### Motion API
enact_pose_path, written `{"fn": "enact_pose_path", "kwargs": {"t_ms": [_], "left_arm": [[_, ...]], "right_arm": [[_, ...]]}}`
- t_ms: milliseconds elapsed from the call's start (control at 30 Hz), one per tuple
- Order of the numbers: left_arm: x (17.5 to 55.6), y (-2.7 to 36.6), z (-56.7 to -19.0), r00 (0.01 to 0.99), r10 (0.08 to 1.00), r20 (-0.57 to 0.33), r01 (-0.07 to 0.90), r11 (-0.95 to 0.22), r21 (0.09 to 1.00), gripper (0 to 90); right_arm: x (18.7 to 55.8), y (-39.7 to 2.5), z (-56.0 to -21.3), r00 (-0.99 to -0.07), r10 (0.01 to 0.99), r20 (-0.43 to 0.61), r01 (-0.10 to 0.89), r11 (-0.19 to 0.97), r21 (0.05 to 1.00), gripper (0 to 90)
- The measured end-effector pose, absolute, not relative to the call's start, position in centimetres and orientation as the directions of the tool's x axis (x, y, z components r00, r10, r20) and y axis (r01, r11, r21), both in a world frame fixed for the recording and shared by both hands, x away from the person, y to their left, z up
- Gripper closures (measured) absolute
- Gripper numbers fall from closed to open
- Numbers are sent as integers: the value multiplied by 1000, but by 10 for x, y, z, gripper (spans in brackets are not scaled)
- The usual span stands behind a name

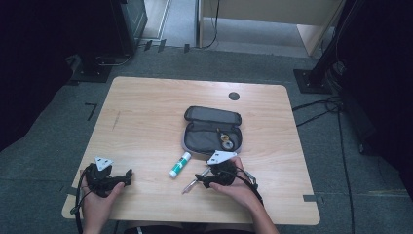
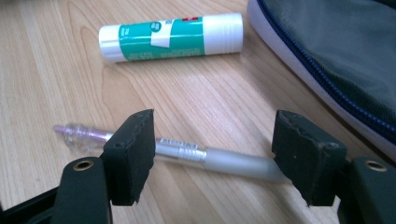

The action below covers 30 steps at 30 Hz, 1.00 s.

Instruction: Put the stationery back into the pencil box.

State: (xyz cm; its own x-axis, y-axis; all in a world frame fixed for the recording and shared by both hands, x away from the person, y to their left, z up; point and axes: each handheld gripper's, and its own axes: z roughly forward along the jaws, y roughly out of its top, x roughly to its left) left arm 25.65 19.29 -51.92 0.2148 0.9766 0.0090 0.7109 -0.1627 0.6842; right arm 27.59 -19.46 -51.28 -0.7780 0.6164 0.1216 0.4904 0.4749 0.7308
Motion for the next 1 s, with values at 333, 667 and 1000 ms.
{"fn": "enact_pose_path", "kwargs": {"t_ms": [333,667,1000], "left_arm": [[257,193,-519,215,977,9,711,-163,684,0],[257,193,-519,215,977,9,711,-163,684,0],[257,193,-519,215,977,9,711,-163,684,0]], "right_arm": [[272,-207,-511,-803,581,129,470,486,737,325],[268,-221,-508,-835,529,151,450,499,740,334],[271,-220,-512,-858,496,131,410,511,755,279]]}}
